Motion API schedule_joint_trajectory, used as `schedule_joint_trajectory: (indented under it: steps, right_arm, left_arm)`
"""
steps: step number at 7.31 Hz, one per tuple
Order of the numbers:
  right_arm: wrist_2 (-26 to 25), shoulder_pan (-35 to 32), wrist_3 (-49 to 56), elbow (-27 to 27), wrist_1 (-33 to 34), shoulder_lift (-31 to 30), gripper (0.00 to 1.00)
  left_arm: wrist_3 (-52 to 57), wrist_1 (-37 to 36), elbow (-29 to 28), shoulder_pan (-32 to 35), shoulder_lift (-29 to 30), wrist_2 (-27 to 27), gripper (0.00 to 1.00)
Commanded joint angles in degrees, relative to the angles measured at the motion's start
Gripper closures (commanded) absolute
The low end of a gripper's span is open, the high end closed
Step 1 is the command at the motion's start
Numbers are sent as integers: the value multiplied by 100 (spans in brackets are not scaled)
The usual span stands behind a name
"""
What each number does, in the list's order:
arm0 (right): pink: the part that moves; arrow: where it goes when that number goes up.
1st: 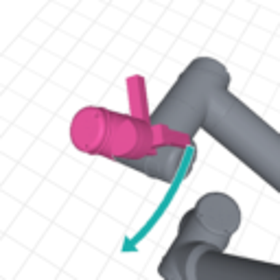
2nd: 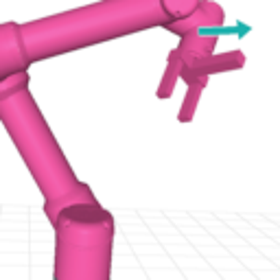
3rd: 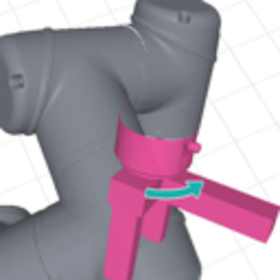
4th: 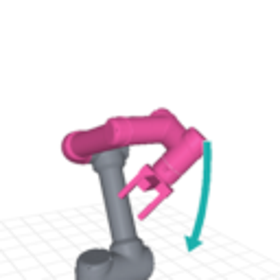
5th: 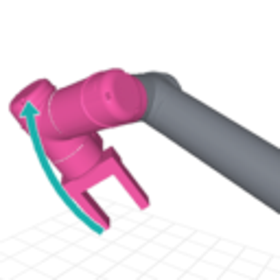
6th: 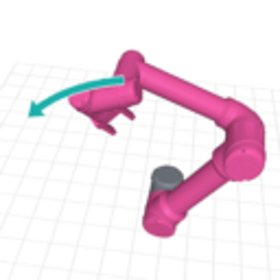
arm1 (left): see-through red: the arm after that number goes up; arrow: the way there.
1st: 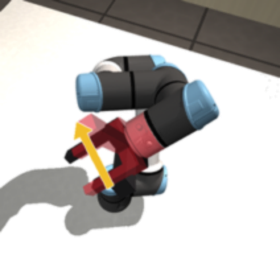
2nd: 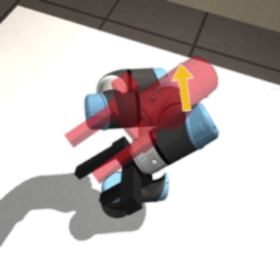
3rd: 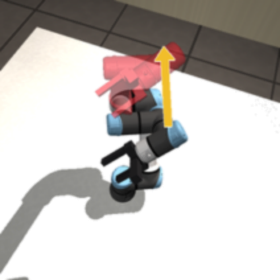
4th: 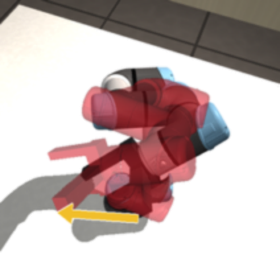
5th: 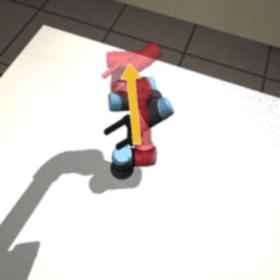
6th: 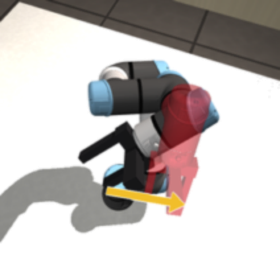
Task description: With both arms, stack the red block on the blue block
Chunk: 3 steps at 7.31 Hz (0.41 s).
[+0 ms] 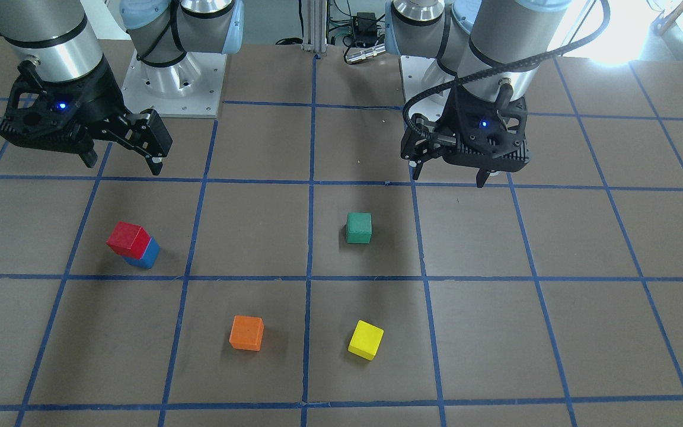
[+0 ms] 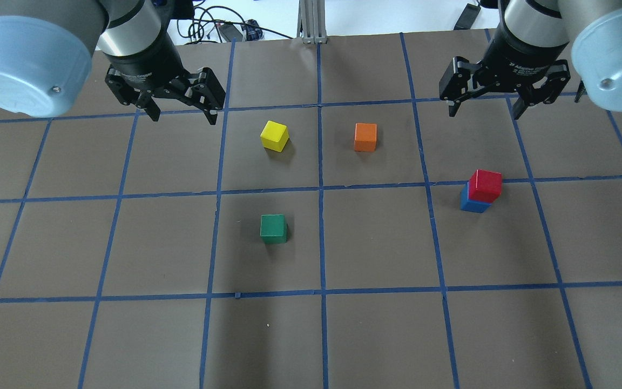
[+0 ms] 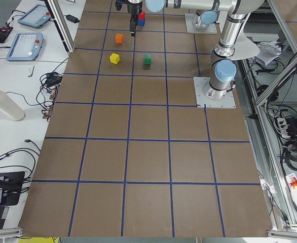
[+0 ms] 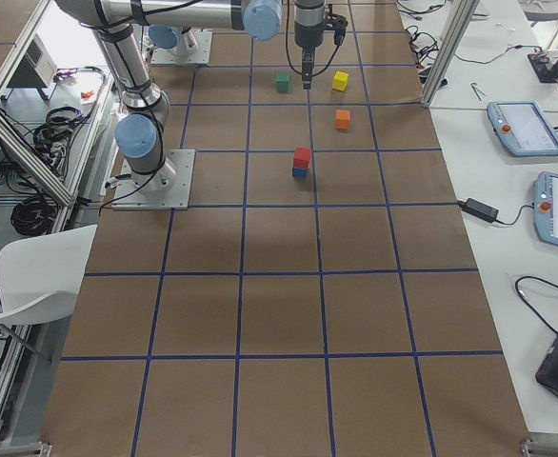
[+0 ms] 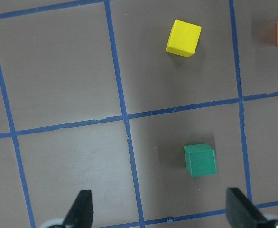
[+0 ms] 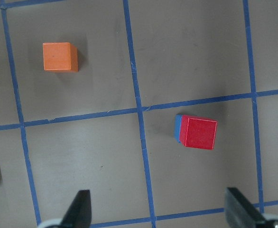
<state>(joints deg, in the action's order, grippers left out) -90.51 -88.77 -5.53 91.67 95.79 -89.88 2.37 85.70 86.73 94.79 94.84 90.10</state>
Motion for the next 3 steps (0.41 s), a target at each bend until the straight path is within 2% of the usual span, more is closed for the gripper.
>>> schedule_joint_trajectory:
  steps: [1, 3]
  right_arm:
    - [-27, -17, -10, -1, -16, -12, 0]
    - [-72, -17, -10, 43, -34, -21, 0]
  left_arm:
    - [-9, -10, 10, -4, 17, 8, 0]
    - [9, -1, 2, -21, -96, -1, 0]
